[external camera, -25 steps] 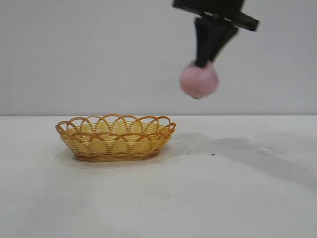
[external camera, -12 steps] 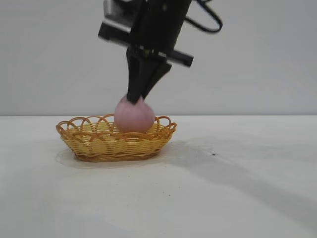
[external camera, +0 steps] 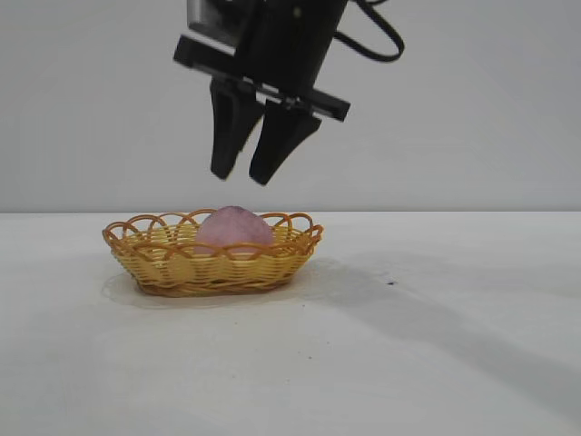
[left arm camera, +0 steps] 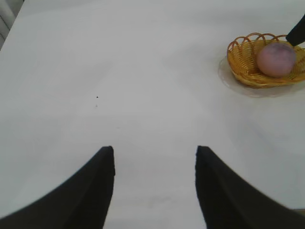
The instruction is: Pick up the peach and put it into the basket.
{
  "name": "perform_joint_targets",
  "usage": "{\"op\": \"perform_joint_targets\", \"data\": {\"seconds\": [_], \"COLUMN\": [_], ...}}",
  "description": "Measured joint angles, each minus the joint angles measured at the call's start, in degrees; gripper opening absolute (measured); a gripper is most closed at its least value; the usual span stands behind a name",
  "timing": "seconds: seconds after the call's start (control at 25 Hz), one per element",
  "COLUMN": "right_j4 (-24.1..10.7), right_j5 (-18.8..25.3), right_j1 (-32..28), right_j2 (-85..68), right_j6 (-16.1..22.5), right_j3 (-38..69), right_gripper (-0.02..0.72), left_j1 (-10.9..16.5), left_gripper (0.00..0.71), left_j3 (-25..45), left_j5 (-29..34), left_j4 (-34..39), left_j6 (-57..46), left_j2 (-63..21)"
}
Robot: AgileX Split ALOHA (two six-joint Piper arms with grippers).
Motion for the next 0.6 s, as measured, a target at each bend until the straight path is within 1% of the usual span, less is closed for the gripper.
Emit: {"op": "perform_joint_targets", "data": {"seconds": [0.12,0.2,0.28,0.4,0.48,0.6], "right_j4": [-7.0,-10.1,-10.6,-10.7,-10.5,-9.7], "right_j5": [0.3,-0.4,-1.3,-4.2,-8.4,-16.3], "right_j1": [-8.5,-13.9,-18.8,-22.1,-22.1,-21.9], "right_j2": [0.0,-0.2,-0.7,-4.4,-10.0,-23.7], "right_j6": [5.7,9.4,11.7,12.6,12.6,12.3], "right_j3": [3.0,5.7,8.3,13.4,17.8,28.6], "right_gripper": [0.329,0.329,0.329,0.329,0.329,0.329], "left_j1": [0.0,0.0,0.0,0.0,0.0,0.0], "left_gripper": [0.336,0.336,0.336,0.336,0.336,0.336], "left_j3": [0.0,0.0,0.0,0.0,0.0,0.0], "left_j5": [0.0,0.0,0.0,0.0,0.0,0.0], "left_j4": [0.7,1.1,1.2,1.3,1.3,1.4], "left_j6": [0.0,0.0,0.0,0.0,0.0,0.0], "left_j2": [0.0,0.0,0.0,0.0,0.0,0.0]}}
